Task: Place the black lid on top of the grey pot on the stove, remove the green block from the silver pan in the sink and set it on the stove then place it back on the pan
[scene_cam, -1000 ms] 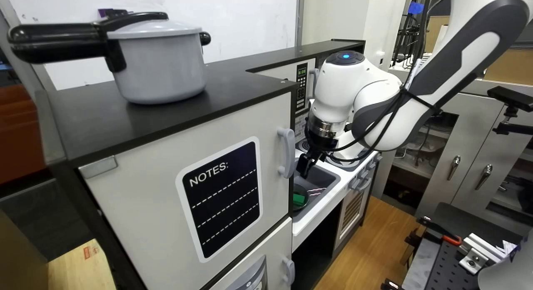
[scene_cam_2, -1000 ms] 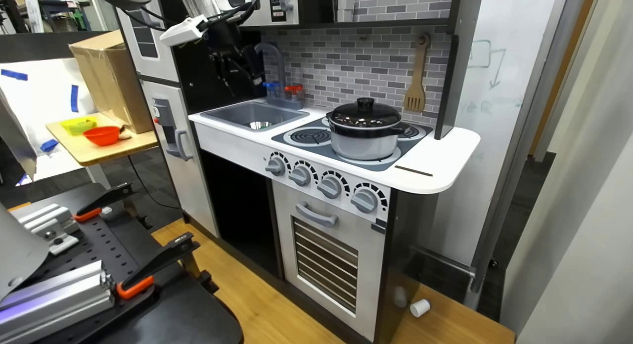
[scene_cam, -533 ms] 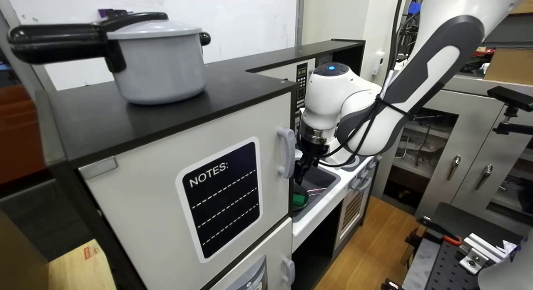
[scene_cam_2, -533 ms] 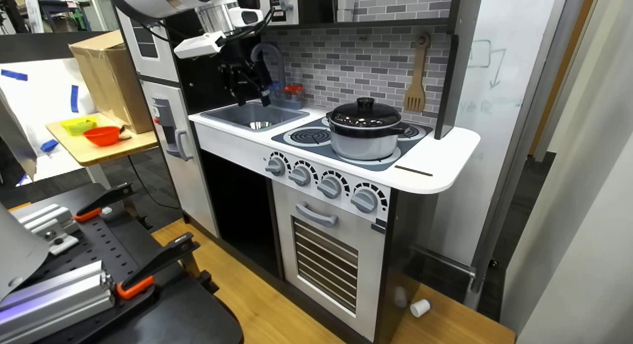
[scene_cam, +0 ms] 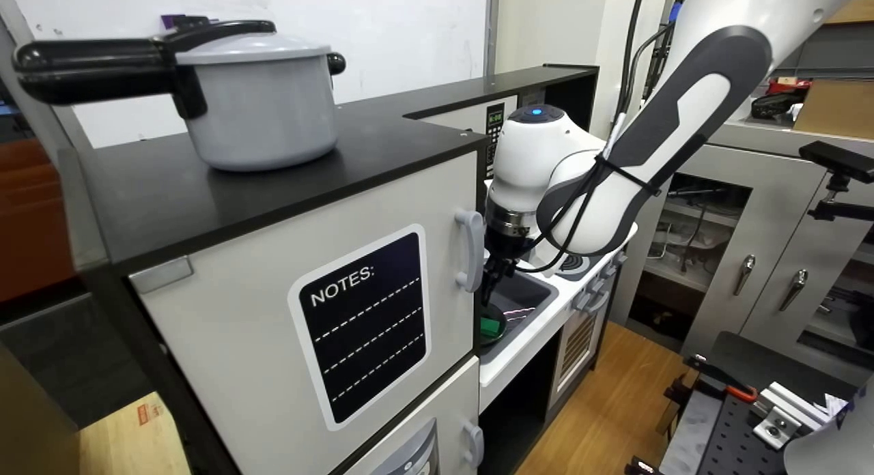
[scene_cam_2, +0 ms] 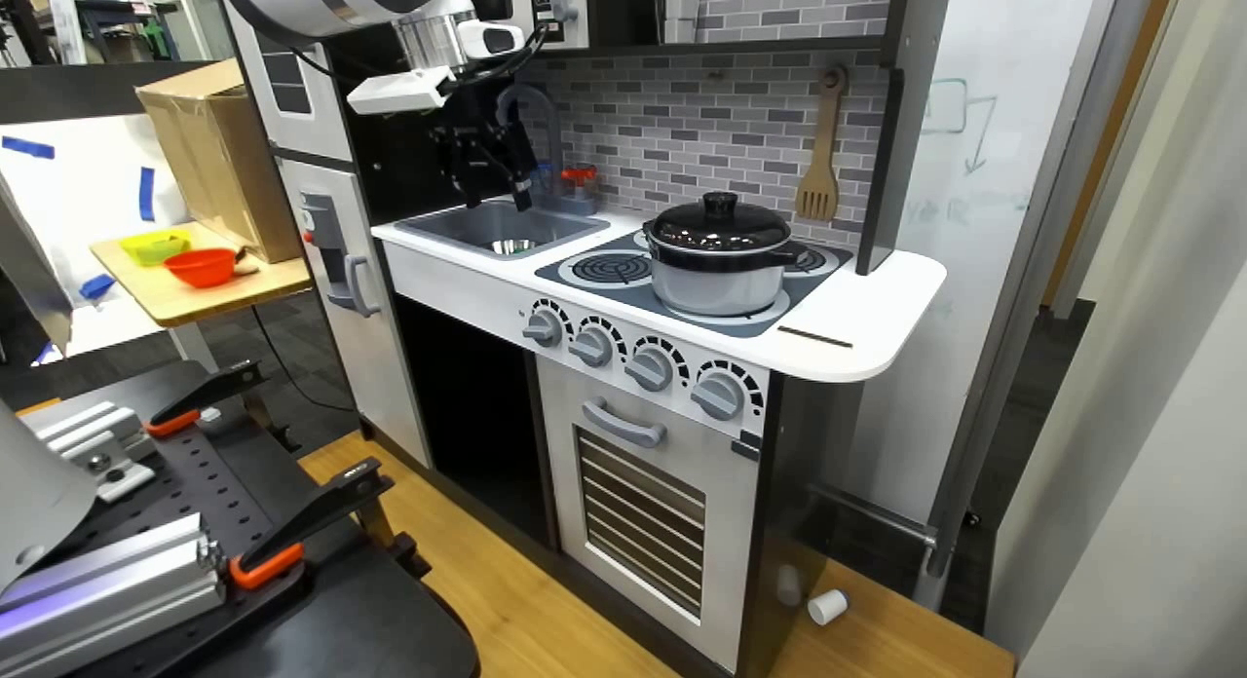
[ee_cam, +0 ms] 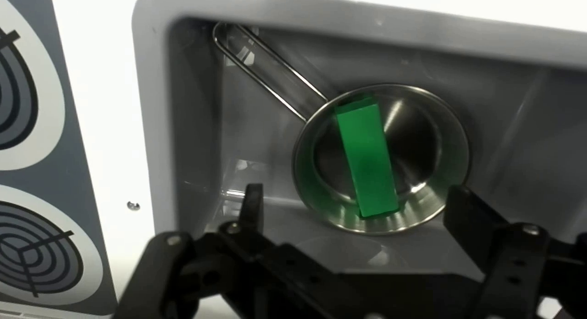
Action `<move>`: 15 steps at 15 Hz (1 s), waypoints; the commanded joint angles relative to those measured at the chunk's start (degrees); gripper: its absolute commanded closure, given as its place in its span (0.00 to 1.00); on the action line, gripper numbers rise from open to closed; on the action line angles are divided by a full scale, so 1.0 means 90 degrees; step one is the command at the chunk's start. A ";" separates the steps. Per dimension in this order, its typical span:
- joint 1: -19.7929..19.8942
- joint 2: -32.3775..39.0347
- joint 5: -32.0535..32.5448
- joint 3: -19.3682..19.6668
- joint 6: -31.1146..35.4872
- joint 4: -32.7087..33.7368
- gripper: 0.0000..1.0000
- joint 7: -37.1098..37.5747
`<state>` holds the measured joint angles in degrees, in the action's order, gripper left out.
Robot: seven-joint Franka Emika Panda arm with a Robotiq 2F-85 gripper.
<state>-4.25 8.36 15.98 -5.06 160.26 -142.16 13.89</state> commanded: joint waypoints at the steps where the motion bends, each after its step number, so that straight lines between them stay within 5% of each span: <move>1: -0.0135 -0.0062 -0.0100 0.0108 0.0054 -0.0035 0.00 -0.0366; 15: -0.0270 -0.0036 0.0243 0.0135 -0.0044 -0.0243 0.00 -0.0851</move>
<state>-5.96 8.08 18.80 -4.18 160.06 -144.34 8.20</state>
